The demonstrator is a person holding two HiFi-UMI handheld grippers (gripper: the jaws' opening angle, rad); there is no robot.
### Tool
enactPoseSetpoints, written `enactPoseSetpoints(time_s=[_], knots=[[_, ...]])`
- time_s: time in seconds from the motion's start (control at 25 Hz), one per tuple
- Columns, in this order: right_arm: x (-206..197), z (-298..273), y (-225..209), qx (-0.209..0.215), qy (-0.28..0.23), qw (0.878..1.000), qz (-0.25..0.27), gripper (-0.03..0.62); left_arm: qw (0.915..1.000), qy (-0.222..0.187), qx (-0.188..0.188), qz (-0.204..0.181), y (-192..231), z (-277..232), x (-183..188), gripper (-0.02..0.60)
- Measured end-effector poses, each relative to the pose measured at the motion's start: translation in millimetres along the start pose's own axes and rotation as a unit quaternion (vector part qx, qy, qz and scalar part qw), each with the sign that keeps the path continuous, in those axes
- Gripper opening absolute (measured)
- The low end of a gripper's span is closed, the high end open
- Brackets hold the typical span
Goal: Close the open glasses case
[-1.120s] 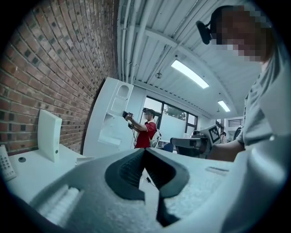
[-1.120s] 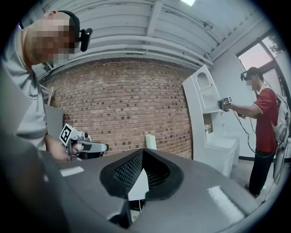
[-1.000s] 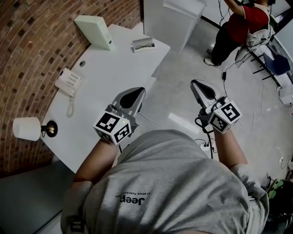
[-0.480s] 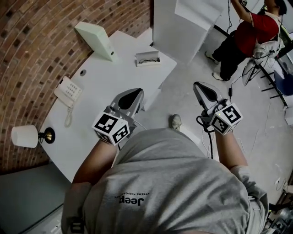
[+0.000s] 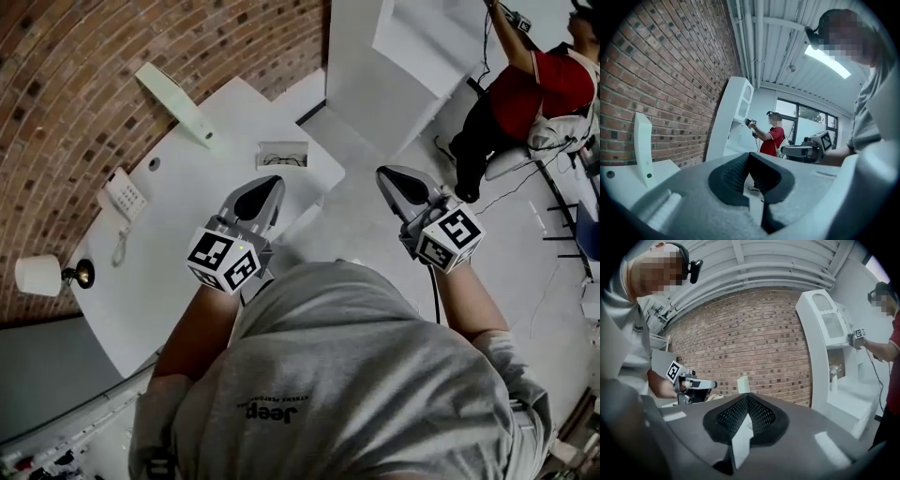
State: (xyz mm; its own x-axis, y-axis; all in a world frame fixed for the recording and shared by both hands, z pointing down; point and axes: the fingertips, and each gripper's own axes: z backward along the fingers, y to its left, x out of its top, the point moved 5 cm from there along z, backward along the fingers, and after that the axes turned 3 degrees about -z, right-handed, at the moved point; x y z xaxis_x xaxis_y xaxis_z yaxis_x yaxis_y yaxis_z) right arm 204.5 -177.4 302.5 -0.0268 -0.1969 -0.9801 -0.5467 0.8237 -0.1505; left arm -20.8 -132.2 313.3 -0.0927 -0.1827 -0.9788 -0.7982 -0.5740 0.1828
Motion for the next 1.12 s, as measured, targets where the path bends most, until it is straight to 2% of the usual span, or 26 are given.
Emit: enactPoseSetpoints(time_s=[0.2,0.32,0.76,1.12], knots=[[1.7,-17.2,-35.4,0.022,0.007,1.000,-0.011,0.009,0.9997,0.008,0.024,-0.001,15.9,-30.2,5.1,-0.003],[-1.0,-32.5,-48.9,0.021,0.007,1.000,-0.018,0.009,0.9996,0.011,0.028,0.001,35.2,-39.3,4.5,-0.003],[5.9,-88.6,-64.6,-0.042,0.012,0.999,-0.030,0.009,0.9988,0.027,-0.041,0.005,107.8,-72.2,2.9,-0.003],[-2.1,-100.0,-63.5,-0.052,0.021,0.998,-0.038,0.009,0.9980,0.032,-0.054,0.010,119.3,-70.5,-2.9,-0.003]])
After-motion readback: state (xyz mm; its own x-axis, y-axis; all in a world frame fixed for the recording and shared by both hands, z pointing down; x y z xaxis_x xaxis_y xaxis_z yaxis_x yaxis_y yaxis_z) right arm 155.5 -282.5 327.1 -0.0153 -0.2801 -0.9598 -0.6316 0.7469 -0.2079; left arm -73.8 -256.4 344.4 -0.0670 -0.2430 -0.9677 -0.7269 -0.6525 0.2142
